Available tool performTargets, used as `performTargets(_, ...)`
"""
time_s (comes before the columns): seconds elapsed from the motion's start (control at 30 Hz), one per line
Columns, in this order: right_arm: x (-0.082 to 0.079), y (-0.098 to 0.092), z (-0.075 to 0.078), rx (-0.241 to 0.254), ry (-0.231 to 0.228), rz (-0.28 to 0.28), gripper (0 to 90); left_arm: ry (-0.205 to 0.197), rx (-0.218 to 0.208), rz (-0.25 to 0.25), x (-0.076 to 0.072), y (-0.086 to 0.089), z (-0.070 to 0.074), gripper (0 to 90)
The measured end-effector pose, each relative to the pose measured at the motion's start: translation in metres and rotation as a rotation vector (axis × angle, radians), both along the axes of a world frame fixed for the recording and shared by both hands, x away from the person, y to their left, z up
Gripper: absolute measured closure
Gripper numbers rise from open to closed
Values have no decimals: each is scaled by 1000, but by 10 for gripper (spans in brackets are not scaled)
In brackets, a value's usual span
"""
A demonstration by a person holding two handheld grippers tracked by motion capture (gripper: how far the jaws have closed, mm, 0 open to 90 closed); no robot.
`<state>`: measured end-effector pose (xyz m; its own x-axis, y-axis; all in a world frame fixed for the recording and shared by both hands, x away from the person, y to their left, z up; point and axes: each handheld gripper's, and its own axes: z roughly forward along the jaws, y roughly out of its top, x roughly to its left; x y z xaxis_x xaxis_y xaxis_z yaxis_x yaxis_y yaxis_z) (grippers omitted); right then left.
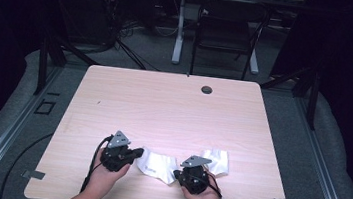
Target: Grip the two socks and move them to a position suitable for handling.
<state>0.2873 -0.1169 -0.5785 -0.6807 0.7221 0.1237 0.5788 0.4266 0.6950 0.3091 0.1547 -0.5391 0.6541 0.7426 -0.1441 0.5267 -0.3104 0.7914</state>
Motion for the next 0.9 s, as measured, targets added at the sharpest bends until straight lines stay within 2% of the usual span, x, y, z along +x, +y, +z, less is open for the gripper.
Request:
performTargets(0.13,-1,-3,1,-14,8,3,900,0,13,7,-3,8,0,899)
performTargets(0.3,-3,-5,2,-14,15,-6,900,20,29,7,-9,15,-2,899)
performTargets(0.5,-4,-8,3,-20,22,-15,900,35,44,14,-14,22,-11,898)
performTargets(0.63,-4,-9,3,-13,21,-28,900,64,52,11,-17,25,-17,895)
performTargets(0.77,-5,-9,3,-17,23,-25,900,81,72,8,-20,26,-20,865)
performTargets(0.9,-6,-9,3,-18,24,-25,900,69,79,22,-21,30,-19,821)
